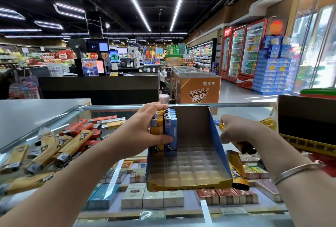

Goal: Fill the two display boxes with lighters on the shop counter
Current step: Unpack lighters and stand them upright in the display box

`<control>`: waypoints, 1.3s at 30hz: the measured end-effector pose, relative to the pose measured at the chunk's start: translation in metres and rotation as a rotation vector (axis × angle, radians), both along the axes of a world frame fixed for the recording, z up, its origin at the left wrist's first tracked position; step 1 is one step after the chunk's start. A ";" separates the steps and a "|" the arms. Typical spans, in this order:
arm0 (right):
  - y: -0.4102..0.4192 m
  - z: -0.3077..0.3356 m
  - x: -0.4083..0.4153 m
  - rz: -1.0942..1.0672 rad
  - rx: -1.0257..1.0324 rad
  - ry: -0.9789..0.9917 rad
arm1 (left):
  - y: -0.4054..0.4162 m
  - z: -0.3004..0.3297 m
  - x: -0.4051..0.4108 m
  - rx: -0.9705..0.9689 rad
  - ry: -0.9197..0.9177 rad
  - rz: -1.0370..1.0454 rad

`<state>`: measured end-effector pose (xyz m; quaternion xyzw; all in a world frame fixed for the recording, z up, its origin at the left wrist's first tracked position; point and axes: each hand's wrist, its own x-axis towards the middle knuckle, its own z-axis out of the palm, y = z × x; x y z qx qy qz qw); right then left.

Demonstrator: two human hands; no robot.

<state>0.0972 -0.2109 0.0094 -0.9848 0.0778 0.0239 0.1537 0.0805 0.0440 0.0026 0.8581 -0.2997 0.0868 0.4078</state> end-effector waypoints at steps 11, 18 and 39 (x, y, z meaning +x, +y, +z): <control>-0.002 0.010 0.001 -0.046 0.418 -0.141 | -0.002 0.002 -0.003 0.026 0.005 0.020; 0.017 0.050 -0.031 0.326 1.404 -0.415 | -0.003 0.005 -0.005 0.087 -0.014 0.053; 0.068 0.023 -0.036 0.751 1.291 -0.410 | -0.011 0.018 -0.022 -0.108 -0.282 0.162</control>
